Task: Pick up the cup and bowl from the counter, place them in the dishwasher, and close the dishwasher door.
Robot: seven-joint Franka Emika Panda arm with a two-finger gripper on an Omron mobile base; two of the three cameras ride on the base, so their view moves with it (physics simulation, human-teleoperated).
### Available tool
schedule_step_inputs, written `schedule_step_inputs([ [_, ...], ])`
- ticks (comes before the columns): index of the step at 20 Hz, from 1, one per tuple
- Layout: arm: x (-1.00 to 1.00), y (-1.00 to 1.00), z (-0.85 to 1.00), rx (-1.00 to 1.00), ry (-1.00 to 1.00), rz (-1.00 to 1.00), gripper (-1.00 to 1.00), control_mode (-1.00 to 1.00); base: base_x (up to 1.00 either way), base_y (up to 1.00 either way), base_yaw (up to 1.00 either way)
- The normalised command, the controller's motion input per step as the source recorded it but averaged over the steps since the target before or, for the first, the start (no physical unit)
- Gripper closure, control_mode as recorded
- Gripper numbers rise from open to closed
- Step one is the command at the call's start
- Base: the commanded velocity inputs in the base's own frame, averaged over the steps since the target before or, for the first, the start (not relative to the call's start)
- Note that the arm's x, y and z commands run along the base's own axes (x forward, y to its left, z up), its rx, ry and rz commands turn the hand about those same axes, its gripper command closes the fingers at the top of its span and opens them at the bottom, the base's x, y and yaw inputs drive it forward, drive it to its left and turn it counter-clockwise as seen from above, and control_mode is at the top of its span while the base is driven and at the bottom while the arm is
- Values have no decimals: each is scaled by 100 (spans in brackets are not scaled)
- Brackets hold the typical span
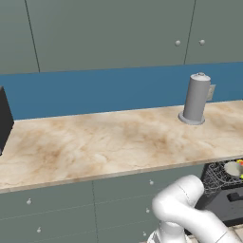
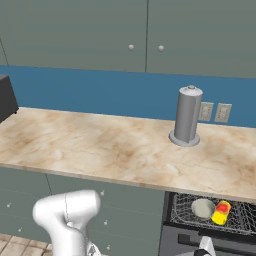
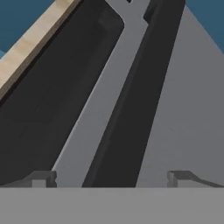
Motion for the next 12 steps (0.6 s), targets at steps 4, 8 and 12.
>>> schedule_step_inputs([
  [4, 84, -8, -42, 0, -3, -5, -100, -100, 0, 0, 0],
  [8, 88, -9, -45, 0, -3, -5, -100, -100, 0, 0, 0],
  [12, 84, -7, -47, 0, -4, -5, -100, -100, 0, 0, 0],
])
